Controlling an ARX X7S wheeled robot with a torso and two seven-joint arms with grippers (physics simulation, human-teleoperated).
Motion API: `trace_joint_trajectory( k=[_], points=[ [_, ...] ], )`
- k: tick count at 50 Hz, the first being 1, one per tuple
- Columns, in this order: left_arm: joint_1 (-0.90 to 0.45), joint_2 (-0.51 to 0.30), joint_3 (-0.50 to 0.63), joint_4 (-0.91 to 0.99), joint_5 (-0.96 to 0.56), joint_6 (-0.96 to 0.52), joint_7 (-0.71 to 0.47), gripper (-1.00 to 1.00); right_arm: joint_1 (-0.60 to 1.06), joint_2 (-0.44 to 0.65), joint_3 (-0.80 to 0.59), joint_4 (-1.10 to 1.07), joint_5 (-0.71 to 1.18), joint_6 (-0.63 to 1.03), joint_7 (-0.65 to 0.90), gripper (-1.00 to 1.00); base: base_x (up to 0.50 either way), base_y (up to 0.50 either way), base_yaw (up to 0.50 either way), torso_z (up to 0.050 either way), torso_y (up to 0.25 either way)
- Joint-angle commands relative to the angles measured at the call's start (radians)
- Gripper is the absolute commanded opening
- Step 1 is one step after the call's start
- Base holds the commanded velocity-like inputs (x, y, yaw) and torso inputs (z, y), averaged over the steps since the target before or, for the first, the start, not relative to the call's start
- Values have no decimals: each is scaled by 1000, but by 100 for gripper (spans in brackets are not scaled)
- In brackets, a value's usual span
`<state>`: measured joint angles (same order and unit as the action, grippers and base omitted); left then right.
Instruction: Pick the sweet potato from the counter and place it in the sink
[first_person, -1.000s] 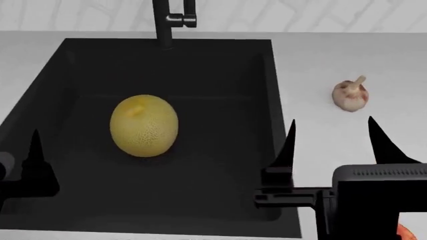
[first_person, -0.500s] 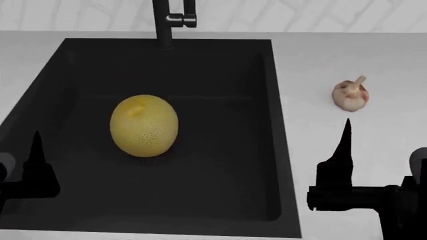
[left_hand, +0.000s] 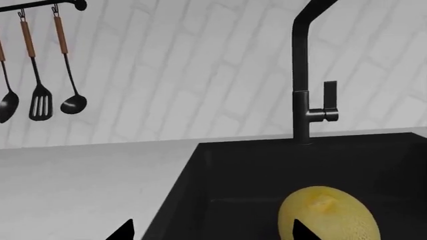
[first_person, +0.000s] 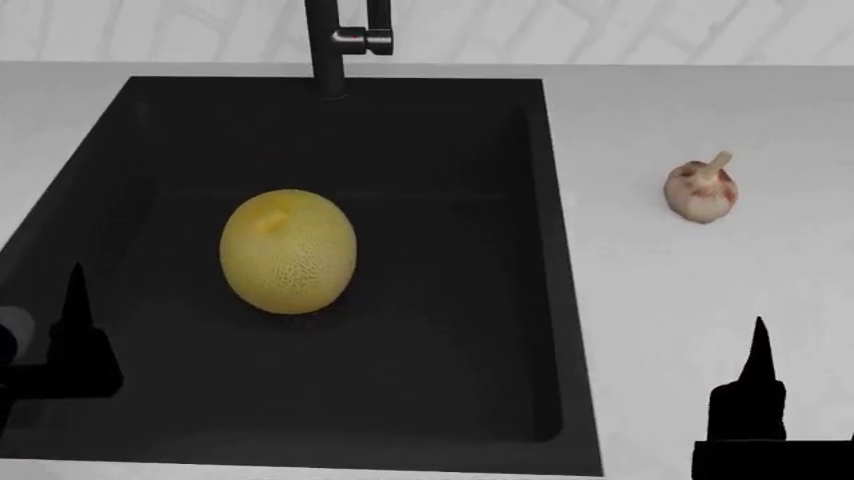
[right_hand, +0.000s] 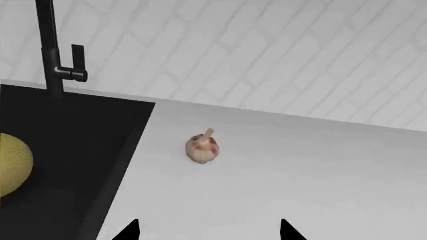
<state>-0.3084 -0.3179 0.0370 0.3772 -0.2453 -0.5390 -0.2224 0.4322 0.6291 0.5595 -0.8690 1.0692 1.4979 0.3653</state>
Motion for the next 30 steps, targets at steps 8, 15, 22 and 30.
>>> trace_joint_trajectory(
  k=[8,15,22,30],
  points=[
    [7,-2,6,-10,-2,13,-4,100,-96,126,-69,37,55,-43,47,100,0,0,0,0,0],
    [8,-5,6,-6,-5,10,-7,100,-115,128,-80,45,59,-58,49,100,0,0,0,0,0],
    [7,-7,7,-10,-5,12,-10,100,-164,122,-94,55,38,-94,30,100,0,0,0,0,0],
    [4,-9,10,-2,-8,2,-13,100,-193,129,-83,46,69,-90,25,100,0,0,0,0,0]
  ],
)
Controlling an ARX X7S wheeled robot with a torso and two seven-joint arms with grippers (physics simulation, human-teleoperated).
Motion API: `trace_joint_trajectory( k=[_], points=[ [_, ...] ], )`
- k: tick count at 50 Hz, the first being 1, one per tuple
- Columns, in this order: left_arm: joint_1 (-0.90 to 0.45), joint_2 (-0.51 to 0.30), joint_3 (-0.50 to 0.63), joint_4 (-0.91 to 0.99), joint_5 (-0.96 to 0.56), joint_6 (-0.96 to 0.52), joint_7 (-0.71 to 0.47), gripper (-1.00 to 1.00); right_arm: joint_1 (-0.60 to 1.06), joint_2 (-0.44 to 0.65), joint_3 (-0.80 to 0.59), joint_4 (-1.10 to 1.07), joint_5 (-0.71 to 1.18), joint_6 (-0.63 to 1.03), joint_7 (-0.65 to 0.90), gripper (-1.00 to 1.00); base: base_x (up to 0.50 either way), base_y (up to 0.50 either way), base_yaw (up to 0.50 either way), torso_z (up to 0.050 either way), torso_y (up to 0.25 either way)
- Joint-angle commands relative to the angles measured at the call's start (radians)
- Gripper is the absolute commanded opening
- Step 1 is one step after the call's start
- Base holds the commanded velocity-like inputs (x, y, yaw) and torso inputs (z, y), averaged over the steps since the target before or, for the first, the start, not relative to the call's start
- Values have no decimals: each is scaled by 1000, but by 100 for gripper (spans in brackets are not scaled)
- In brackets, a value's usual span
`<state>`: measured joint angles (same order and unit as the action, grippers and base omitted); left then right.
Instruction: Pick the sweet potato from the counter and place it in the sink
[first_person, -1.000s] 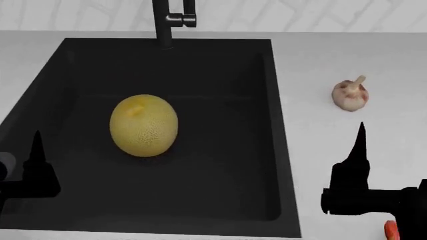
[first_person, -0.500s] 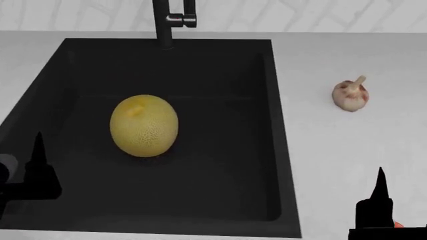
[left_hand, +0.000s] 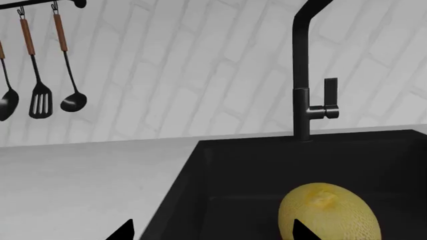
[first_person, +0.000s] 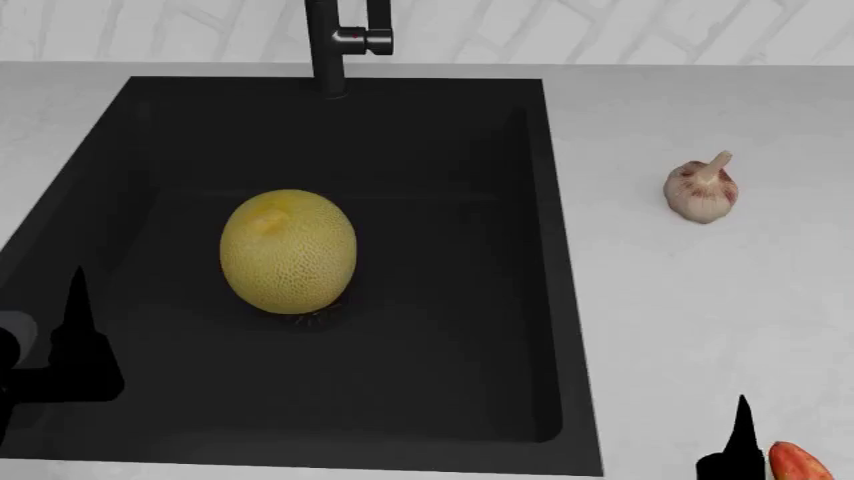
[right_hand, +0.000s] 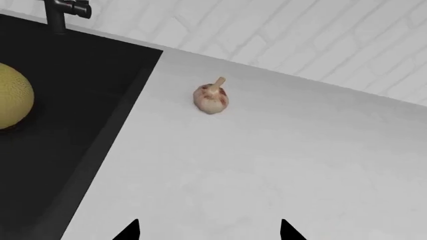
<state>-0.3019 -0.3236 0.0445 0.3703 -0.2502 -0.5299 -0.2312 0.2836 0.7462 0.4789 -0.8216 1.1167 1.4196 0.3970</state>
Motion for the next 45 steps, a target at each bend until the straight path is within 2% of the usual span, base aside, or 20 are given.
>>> trace_joint_trajectory(
  k=[1,12,23,32,45],
  points=[
    [-3,-4,2,7,-4,-8,-5,100,-44,14,0,-4,31,-8,-6,100,0,0,0,0,0],
    [-2,-7,4,6,-7,-8,-7,100,-28,47,-10,7,89,21,5,100,0,0,0,0,0],
    [3,-11,0,1,-9,-2,-11,100,-111,55,28,24,99,-8,-30,100,0,0,0,0,0],
    [6,-9,9,-11,-7,9,-12,100,-215,62,58,22,50,-57,-81,100,0,0,0,0,0],
    [10,-11,11,-16,-10,12,-15,100,-210,94,46,61,9,-88,-93,100,0,0,0,0,0]
  ],
)
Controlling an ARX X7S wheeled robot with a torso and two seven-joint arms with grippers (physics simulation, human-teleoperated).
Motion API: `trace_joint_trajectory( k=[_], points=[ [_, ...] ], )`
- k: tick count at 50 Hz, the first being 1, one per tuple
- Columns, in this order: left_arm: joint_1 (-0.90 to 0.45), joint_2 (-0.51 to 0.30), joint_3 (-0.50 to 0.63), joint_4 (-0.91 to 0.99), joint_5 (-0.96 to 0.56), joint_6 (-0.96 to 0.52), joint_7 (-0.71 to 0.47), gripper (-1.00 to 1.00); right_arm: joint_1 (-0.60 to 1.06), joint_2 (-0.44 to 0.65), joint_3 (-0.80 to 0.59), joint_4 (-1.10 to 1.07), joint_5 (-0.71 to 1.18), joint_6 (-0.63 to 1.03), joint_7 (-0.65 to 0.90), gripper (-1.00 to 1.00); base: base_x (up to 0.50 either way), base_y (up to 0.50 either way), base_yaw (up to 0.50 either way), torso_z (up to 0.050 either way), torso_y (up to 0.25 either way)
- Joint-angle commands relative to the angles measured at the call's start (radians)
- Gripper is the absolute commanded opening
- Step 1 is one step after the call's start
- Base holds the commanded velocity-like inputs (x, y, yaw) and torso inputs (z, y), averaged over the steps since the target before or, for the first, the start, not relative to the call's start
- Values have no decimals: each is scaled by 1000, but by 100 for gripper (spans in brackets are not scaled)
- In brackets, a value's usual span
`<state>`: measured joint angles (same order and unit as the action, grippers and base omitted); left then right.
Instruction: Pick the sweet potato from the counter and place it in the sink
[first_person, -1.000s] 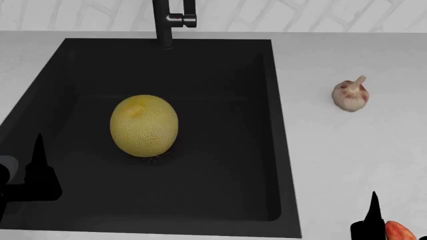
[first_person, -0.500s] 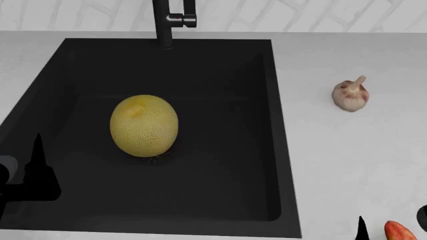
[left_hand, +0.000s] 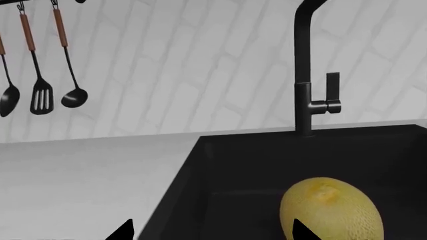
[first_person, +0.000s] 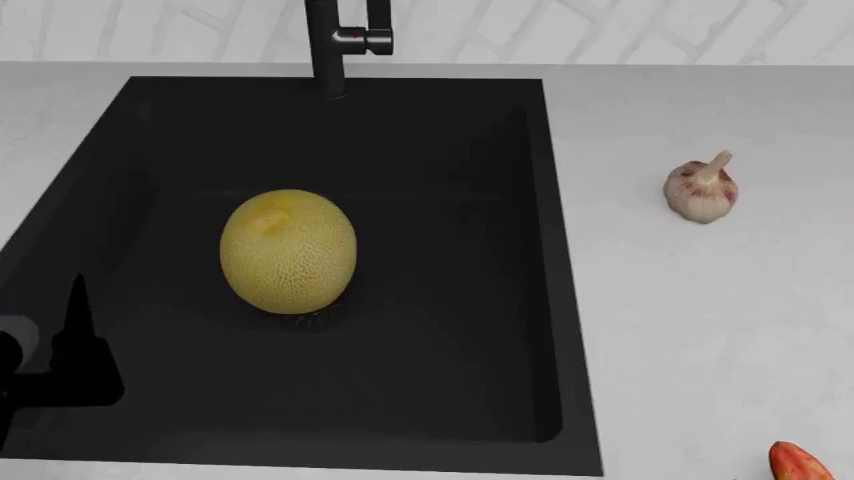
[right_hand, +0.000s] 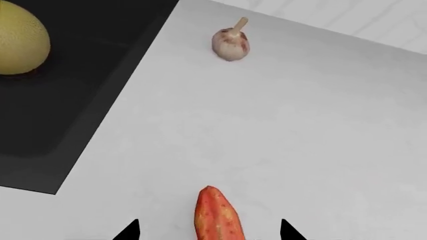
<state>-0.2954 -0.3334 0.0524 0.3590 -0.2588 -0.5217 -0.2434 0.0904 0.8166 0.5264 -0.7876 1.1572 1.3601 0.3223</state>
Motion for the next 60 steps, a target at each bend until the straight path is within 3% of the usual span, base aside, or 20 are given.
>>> trace_joint_trajectory(
  k=[1,49,50,60],
  points=[
    [2,-1,3,-4,-3,3,-3,100,-14,26,-3,33,-36,-32,-19,100,0,0,0,0,0],
    [9,-11,2,-2,-19,4,-16,100,-64,-16,-313,262,-301,-247,-128,100,1,0,1,0,0],
    [9,-12,3,-3,-19,5,-16,100,-73,-15,-315,261,-310,-257,-128,-100,13,0,3,0,0],
    [4,-13,10,-7,-18,5,-19,100,-76,-21,-289,235,-298,-261,-114,-100,3,0,2,-3,0]
  ],
)
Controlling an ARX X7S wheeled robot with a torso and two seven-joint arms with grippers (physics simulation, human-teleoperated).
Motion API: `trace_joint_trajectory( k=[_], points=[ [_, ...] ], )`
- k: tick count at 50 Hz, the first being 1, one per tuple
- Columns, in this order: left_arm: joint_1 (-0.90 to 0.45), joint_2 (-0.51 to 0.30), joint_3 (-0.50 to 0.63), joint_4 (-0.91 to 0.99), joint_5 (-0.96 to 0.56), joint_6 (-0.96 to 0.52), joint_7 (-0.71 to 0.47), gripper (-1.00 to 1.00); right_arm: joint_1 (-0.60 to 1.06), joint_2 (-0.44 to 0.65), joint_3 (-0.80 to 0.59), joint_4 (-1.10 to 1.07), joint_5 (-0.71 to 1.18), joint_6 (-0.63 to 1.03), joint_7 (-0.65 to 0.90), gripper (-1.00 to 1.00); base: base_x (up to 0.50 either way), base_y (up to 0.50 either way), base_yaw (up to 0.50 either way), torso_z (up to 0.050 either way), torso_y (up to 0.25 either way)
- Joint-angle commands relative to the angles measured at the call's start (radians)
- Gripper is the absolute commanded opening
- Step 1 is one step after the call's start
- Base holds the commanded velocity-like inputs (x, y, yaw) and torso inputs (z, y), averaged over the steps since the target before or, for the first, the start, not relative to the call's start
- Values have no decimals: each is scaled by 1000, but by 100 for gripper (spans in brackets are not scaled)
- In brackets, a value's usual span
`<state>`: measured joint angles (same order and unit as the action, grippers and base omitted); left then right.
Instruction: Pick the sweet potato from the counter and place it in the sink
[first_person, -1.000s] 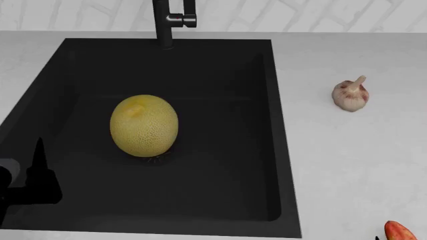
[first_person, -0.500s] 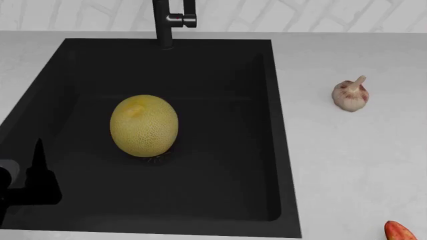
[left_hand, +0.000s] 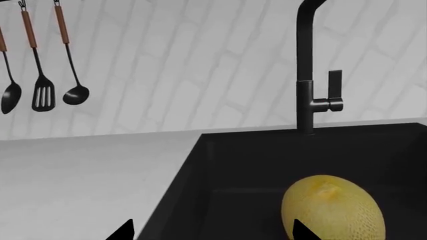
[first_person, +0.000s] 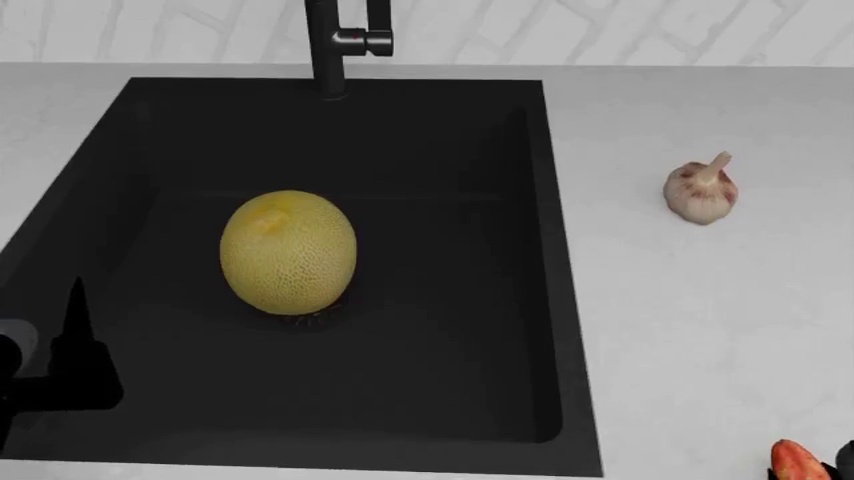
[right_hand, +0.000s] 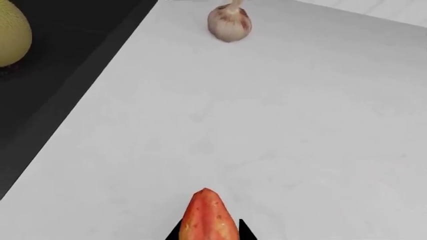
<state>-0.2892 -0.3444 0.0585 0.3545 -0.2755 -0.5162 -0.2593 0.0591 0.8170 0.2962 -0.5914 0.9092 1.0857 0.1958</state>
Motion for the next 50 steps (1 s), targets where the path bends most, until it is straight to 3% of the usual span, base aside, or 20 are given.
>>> trace_joint_trajectory(
  k=[1,6,12,21,31,50],
  points=[
    [-3,-2,4,-3,-1,0,-3,100,-39,-21,-57,31,-47,14,16,-100,0,0,3,0,0],
    [-5,-5,5,0,-2,-4,-4,100,23,-5,-57,-17,-22,39,37,-100,3,0,2,-2,0],
    [-8,-6,7,5,-5,-8,-5,100,274,17,-92,-59,86,170,98,-100,0,0,1,0,0],
    [-9,-4,14,-12,-3,5,-4,100,567,-23,-273,-4,88,233,97,-100,0,0,0,0,0],
    [-16,-4,17,-15,-6,6,-4,100,844,-139,-518,145,-4,202,10,-100,0,0,0,0,0],
    [-18,-5,26,-16,-11,12,-5,100,1093,-388,-807,523,-161,37,-195,-100,0,0,0,0,0]
  ],
)
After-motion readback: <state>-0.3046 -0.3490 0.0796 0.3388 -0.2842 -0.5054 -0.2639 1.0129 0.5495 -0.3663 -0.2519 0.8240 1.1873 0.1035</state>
